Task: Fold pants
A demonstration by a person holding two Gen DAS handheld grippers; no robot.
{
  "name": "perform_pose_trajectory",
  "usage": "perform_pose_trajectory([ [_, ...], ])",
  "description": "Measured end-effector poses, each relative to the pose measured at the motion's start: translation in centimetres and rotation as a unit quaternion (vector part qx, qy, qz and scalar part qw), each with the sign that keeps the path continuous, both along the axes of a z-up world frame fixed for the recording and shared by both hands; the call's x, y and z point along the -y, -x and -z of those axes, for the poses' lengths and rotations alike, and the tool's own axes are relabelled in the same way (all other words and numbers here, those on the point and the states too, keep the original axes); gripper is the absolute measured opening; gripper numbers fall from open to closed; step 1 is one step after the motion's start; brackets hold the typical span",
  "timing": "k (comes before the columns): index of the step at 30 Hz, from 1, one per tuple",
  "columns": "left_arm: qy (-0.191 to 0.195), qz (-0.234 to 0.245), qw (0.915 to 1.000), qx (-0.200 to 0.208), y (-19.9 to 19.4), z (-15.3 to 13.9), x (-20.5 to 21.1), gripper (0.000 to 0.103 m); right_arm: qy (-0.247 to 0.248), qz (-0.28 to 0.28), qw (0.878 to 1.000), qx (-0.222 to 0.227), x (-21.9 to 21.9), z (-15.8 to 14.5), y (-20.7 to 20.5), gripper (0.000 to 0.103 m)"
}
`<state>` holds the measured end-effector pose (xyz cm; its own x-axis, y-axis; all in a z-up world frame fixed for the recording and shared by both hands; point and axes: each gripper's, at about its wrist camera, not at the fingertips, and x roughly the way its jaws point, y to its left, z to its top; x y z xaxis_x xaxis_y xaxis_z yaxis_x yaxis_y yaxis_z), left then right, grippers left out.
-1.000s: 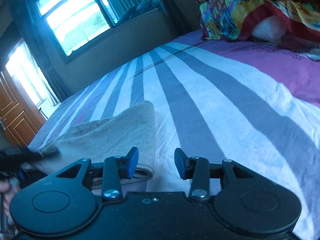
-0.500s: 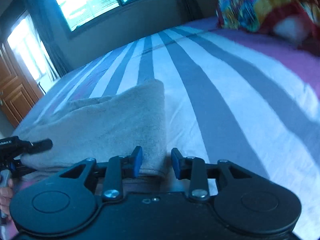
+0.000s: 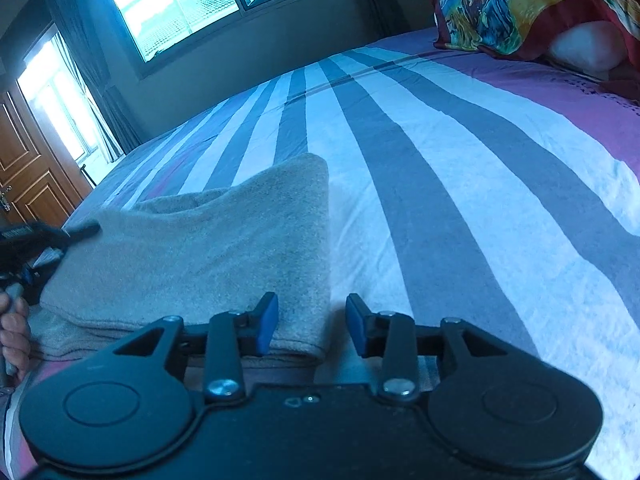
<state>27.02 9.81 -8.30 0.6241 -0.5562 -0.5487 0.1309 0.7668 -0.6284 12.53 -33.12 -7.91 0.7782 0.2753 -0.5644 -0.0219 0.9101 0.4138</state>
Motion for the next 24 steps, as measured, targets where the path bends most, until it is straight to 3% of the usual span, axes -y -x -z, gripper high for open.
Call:
perform_pose_trajectory([
  [2,0.007,-0.002,1.0,0.001,0.4,0.1,-0.6,0.017,0.0,-0.001,1.0,-0.001,0.0,0.1,-0.1,0.039],
  [5,-0.017,-0.011,0.9994,0.027,2.2,-1.8,-0.8,0.019,0.006,-0.003,1.0,-0.001,-0.2,0.0,0.0,0.039],
  [6,-0.022,-0.012,0.999,0.037,3.3,-2.3,-0.9,0.023,0.006,-0.001,1.0,0.0,-0.1,-0.2,0.0,0.041],
  [7,-0.021,-0.009,0.9989,0.04,4.2,-2.5,-1.0,0.037,0.004,0.006,1.0,0.004,0.1,-0.5,0.1,0.042],
  [8,-0.029,0.002,0.999,0.035,4.8,-2.3,-0.5,0.04,0.001,0.009,1.0,0.011,0.2,-0.8,0.2,0.043],
  [10,-0.069,0.019,0.9967,0.039,5.8,-1.7,0.6,0.04,0.015,0.005,1.0,0.003,0.0,-0.7,-0.3,0.041],
  [14,-0.055,0.001,0.9979,0.036,5.7,-1.7,0.1,0.04,0.018,0.005,1.0,-0.01,-0.4,0.0,-1.3,0.041],
  [24,-0.088,0.018,0.995,0.043,2.5,-3.0,1.7,0.04,0.04,-0.006,0.999,-0.016,-1.0,-1.1,-4.4,0.043],
])
